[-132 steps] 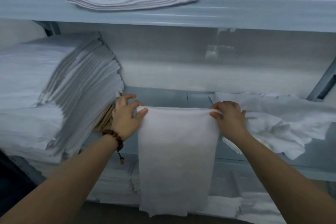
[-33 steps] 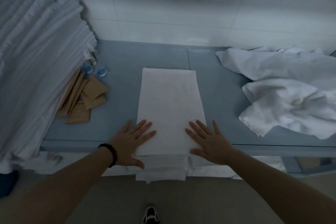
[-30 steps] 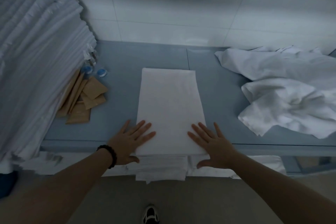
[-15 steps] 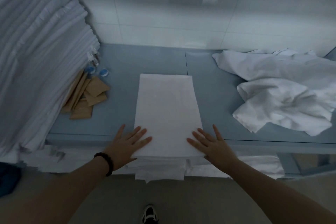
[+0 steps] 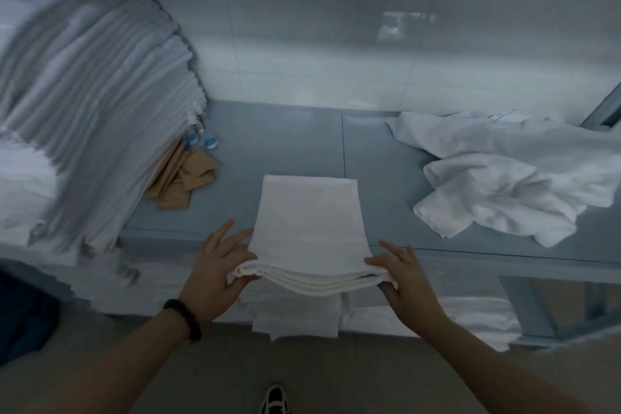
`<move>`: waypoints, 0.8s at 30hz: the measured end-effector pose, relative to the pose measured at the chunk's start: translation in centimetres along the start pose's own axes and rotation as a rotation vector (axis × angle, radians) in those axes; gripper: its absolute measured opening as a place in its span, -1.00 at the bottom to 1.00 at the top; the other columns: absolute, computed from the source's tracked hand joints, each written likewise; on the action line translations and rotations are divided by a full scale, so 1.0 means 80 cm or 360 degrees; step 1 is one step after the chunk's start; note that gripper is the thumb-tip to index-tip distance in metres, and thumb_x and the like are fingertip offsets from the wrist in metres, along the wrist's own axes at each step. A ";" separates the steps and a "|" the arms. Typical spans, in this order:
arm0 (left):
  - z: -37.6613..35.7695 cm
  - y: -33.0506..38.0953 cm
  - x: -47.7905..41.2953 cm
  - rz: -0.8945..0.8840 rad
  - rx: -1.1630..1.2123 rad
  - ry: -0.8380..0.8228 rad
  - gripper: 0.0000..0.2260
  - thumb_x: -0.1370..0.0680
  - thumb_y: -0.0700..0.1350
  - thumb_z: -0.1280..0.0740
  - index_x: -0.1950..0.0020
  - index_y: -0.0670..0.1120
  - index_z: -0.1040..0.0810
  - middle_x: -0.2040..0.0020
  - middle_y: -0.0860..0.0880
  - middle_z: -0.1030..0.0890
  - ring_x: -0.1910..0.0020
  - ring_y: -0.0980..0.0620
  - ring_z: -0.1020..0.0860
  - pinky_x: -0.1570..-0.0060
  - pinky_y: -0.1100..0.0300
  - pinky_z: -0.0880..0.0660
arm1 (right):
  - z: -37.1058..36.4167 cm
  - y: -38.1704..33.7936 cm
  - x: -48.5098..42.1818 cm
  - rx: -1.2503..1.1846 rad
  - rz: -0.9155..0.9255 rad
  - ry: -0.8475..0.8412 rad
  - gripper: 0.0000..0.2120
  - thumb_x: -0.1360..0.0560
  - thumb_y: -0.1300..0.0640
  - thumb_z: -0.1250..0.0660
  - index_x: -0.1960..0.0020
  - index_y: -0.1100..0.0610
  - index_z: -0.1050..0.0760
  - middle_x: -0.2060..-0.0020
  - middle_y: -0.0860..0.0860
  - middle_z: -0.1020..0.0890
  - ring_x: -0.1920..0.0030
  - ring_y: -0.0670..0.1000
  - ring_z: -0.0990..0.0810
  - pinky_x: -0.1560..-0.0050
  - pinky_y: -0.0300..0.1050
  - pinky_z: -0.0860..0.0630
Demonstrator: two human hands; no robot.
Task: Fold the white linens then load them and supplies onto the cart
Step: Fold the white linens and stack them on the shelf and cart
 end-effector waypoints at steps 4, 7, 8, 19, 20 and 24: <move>0.029 0.003 -0.013 0.0260 0.0322 0.0157 -0.59 -0.47 0.36 -0.22 0.13 0.05 -0.60 -0.40 -0.09 -0.40 -0.51 -0.18 -0.13 -0.43 -0.12 -0.10 | 0.025 -0.003 -0.009 -0.0465 -0.0243 0.0144 -0.73 -0.41 0.29 -0.47 -0.09 0.20 -0.58 -0.19 0.03 -0.56 -0.41 0.12 -0.33 -0.37 -0.01 -0.26; 0.039 -0.005 -0.034 0.0477 0.0470 0.0220 -0.88 -0.46 0.13 -0.42 0.17 0.15 -0.52 -0.44 0.01 -0.29 -0.53 -0.09 -0.04 -0.47 -0.11 -0.02 | 0.035 -0.002 -0.033 -0.0654 -0.0412 0.0217 -0.75 -0.44 0.20 -0.45 -0.05 -0.04 -0.53 -0.24 -0.15 -0.47 -0.44 -0.03 -0.24 -0.38 -0.07 -0.21; 0.040 -0.010 -0.042 0.0532 0.0490 0.0235 -0.90 -0.47 0.02 -0.46 0.16 0.13 -0.54 -0.46 0.01 -0.28 -0.53 -0.08 -0.02 -0.47 -0.12 -0.01 | 0.034 0.002 -0.042 -0.0697 -0.0472 0.0218 -0.77 -0.46 0.17 -0.44 -0.05 -0.06 -0.52 -0.28 -0.16 -0.44 -0.45 -0.05 -0.22 -0.39 -0.04 -0.23; -0.013 -0.111 -0.150 0.1040 0.0152 0.0097 -0.63 -0.47 0.20 -0.38 0.01 -0.09 -0.66 -0.51 0.00 -0.26 -0.54 -0.09 -0.02 -0.46 -0.11 -0.08 | -0.031 0.084 -0.171 -0.0262 -0.0882 0.0298 -0.65 -0.48 -0.03 -0.41 -0.01 0.28 -0.62 -0.43 0.01 -0.37 -0.51 0.08 -0.09 -0.47 0.07 -0.06; -0.024 -0.122 -0.159 0.1085 0.0084 -0.0005 -0.61 -0.48 0.24 -0.34 -0.01 -0.06 -0.66 -0.52 0.02 -0.23 -0.54 -0.09 0.01 -0.46 -0.13 -0.05 | -0.040 0.092 -0.178 -0.0202 -0.0923 0.0277 -0.63 -0.48 -0.04 -0.41 0.00 0.30 -0.62 -0.44 0.01 -0.36 -0.52 0.09 -0.08 -0.47 0.11 -0.03; -0.064 -0.156 -0.180 0.1241 0.0015 -0.0249 -0.50 -0.52 0.29 -0.24 -0.24 -0.05 -0.57 -0.56 0.06 -0.11 -0.55 -0.03 0.11 -0.47 -0.15 0.07 | -0.072 0.121 -0.191 -0.0056 -0.1103 0.0143 -0.67 -0.52 -0.07 -0.35 -0.01 0.21 -0.64 -0.48 -0.01 -0.28 -0.53 0.06 -0.01 -0.47 0.13 0.06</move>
Point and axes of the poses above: each hand's wrist, its own x-axis away from the middle knuckle, its own z-axis out of the back of the hand, y = z × x, the point moved 7 cm from there along -x, towards the middle knuckle
